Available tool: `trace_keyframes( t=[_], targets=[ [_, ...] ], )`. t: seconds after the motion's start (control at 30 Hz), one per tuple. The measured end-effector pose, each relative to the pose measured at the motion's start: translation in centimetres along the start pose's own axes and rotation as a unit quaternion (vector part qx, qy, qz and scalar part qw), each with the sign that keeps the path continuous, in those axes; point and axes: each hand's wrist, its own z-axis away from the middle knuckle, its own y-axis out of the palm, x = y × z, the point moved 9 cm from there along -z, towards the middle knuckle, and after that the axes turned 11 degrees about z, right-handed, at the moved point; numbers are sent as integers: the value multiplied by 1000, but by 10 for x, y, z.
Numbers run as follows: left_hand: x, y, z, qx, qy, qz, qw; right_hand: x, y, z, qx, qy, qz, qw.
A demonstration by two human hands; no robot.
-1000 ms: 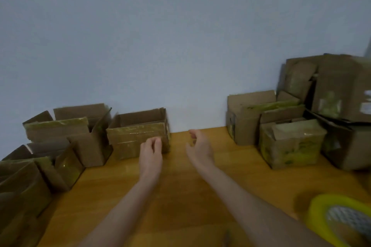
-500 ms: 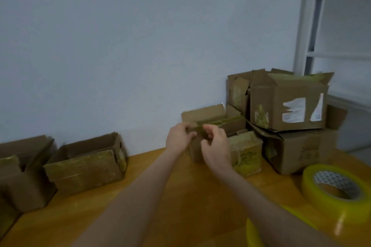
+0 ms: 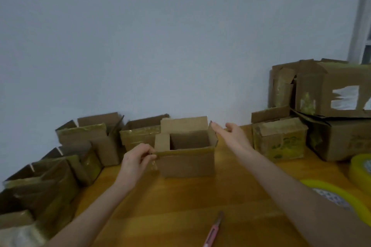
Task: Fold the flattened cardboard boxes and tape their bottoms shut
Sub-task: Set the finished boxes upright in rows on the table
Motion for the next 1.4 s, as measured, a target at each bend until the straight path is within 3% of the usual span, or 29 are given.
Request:
trace_keyframes(
  t=[0.13,0.33,0.43,0.53,0.6,0.73,0.8,0.87,0.93,1.03,1.13,1.23,1.3,1.4],
  targets=[
    [9,-32,37,9,0,-10,1000,1,56,27,129,45,-46,990],
    [16,-51,23,-12,-67,58,996,0,66,28,111,90,-84,986],
    [5,-24,-7,93,-93,25,991,-3,65,31,111,98,-75,986],
    [5,10,-24,222,-135,-45,965,-6,64,29,106,100,-78,986],
    [16,15,-26,247,-171,-95,949,-7,63,28,105,101,-86,986],
    [24,-22,-25,107,-171,-87,976,-14,64,26,100,107,-100,984],
    [37,-37,-10,47,-211,40,975,-16,66,25,95,103,-105,985],
    [54,-31,15,22,-280,243,928,-16,68,25,94,98,-114,984],
    [59,-23,34,6,-300,325,897,-17,70,29,108,92,-134,981],
    [56,-13,44,-14,-273,346,897,-20,78,39,180,60,-142,971],
    [48,-9,49,-48,-251,345,903,-23,88,54,238,-19,-52,970],
    [47,4,62,-61,-285,332,897,-35,96,56,169,-43,25,984],
    [44,21,75,-29,-319,320,892,-35,99,58,104,-56,56,991],
    [48,26,88,-41,-326,328,886,-24,107,62,69,-75,96,990]
  ],
)
